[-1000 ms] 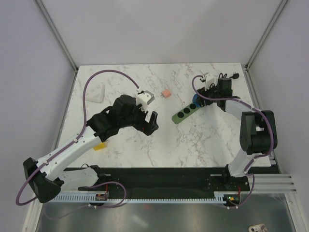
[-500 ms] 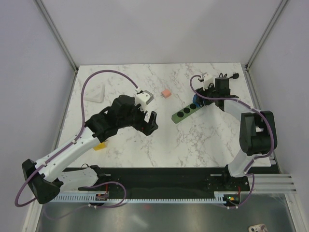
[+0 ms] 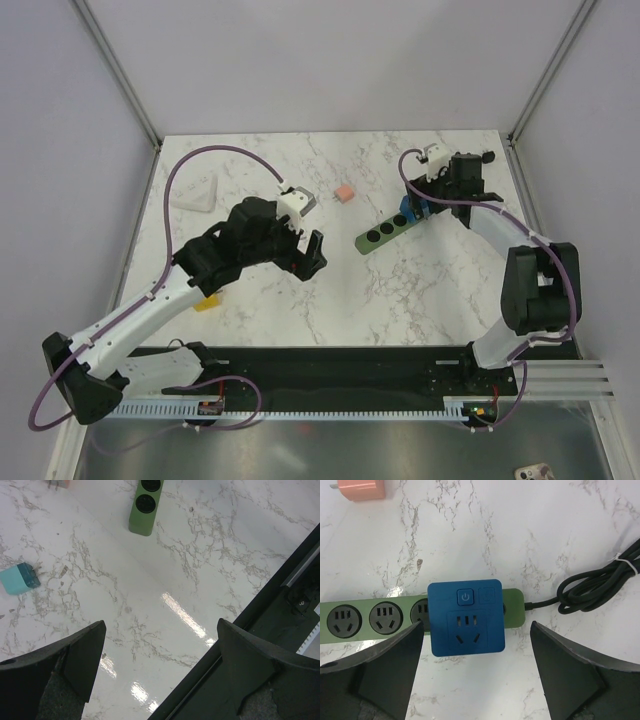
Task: Insert the plug
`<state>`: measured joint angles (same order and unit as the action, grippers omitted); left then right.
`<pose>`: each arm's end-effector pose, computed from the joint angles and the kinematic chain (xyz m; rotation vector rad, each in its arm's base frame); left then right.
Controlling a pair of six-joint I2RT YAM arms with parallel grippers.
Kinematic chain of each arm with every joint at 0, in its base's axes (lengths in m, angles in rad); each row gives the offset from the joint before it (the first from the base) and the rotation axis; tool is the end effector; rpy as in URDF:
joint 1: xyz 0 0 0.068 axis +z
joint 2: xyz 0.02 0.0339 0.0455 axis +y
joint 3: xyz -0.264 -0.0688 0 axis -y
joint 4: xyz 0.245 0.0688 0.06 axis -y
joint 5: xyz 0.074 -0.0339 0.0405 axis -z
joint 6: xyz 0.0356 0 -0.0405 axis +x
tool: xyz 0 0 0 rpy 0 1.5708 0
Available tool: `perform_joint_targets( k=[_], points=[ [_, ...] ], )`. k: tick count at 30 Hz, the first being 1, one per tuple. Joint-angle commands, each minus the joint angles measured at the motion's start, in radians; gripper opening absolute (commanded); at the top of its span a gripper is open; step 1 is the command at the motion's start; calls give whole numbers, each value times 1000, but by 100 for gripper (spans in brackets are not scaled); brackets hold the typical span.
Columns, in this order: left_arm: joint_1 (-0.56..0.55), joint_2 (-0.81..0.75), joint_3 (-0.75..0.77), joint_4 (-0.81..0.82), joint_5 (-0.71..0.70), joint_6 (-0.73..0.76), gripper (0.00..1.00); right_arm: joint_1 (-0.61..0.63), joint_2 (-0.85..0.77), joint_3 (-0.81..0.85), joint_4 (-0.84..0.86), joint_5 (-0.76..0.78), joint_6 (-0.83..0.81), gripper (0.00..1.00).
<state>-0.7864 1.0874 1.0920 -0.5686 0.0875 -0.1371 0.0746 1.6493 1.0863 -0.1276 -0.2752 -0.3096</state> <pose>0.1635 -0.1682 0.3499 0.7517 2.0673 -0.6258 0.3616 0.0367 0.2277 -0.5691 2.1634 0.1838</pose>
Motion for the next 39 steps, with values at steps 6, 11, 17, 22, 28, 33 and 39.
perform_joint_targets(
  k=[6,11,17,22,28,33,39],
  points=[
    [3,-29,-7,42,-8,40,100,-1,-126,84,-15,1,151,76],
    [3,-34,-9,42,-14,40,100,1,-83,145,-73,163,412,12],
    [3,-34,-12,44,-25,42,100,2,76,374,-351,170,567,0],
    [3,-37,-15,42,-31,44,100,7,90,377,-385,189,647,0],
    [3,-34,-14,44,-29,44,100,27,155,259,-331,202,659,0],
    [3,-35,-17,44,-29,44,100,36,205,221,-331,257,647,0],
    [3,-35,-14,44,-29,45,100,40,170,288,-352,232,644,0]
  ],
)
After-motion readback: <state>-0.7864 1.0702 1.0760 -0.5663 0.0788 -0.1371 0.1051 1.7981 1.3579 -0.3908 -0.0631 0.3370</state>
